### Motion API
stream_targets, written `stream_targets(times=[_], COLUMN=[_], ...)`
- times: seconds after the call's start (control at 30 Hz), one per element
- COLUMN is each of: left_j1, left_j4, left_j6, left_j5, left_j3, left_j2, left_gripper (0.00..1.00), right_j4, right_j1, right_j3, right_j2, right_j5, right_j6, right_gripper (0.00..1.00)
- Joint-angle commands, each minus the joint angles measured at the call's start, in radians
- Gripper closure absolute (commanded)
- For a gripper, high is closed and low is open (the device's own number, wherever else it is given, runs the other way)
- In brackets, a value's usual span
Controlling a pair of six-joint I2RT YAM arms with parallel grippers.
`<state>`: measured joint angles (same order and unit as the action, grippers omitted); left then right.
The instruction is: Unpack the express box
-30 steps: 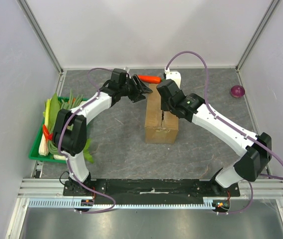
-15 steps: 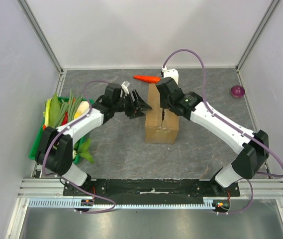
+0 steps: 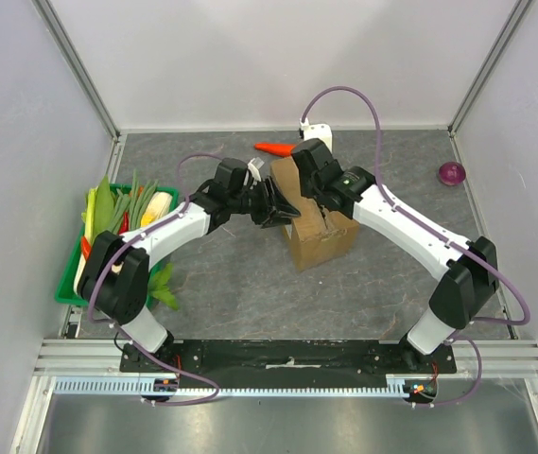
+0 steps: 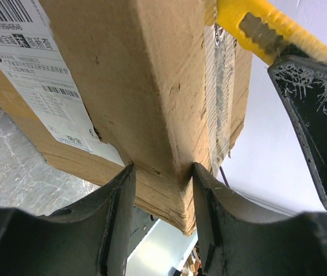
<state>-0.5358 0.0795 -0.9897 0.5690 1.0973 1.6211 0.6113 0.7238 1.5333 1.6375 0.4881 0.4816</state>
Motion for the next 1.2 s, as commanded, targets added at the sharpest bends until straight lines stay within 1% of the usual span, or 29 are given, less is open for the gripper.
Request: stream_targets(times=[0.0,0.1,0.33,0.43,0.7,0.87,1.03,1.17], left_j1=[-0.001,-0.001,-0.001,-0.001,-0.001,-0.001,-0.001,-0.003], left_j4=[-0.009,-0.006,-0.007,-0.015,-0.027,-0.027,-0.023,-0.006], left_j6=[0.003,-0.004,-0.015,-0.024,-0.035,-0.033,-0.032,-0.030], left_j5=[-0.054,-0.066,-0.098,-0.097,-0.093,-0.090,-0.100,-0.113], left_j3=[0.075,0.072,0.068,0.067,0.069,0.058,0.042,0.044], left_j2=[0.017,0.017,0.031,0.043,0.056,0.054,0.052,0.052], left_gripper=[0.51,0.53,0.63,0.65,0.66,0.66,0.66,0.66], right_j4=[-0.007,0.028,0.074,0.093,0.104,0.088,0.006,0.001], right_j1=[0.009,0.009,0.009,0.009,0.009,0.008,0.008,0.000], right_j3=[0.022,-0.007,-0.065,-0.085,-0.108,-0.056,-0.027,-0.001], right_j2=[-0.033,-0.070,-0.156,-0.177,-0.186,-0.182,-0.205,-0.168], right_j5=[-0.037,-0.057,-0.086,-0.115,-0.083,-0.016,0.006,0.017], right_j6=[0.002,0.006,0.017,0.014,0.000,-0.020,-0.057,-0.075], right_gripper=[1.00,1.00,1.00,1.00,1.00,1.00,1.00,1.00])
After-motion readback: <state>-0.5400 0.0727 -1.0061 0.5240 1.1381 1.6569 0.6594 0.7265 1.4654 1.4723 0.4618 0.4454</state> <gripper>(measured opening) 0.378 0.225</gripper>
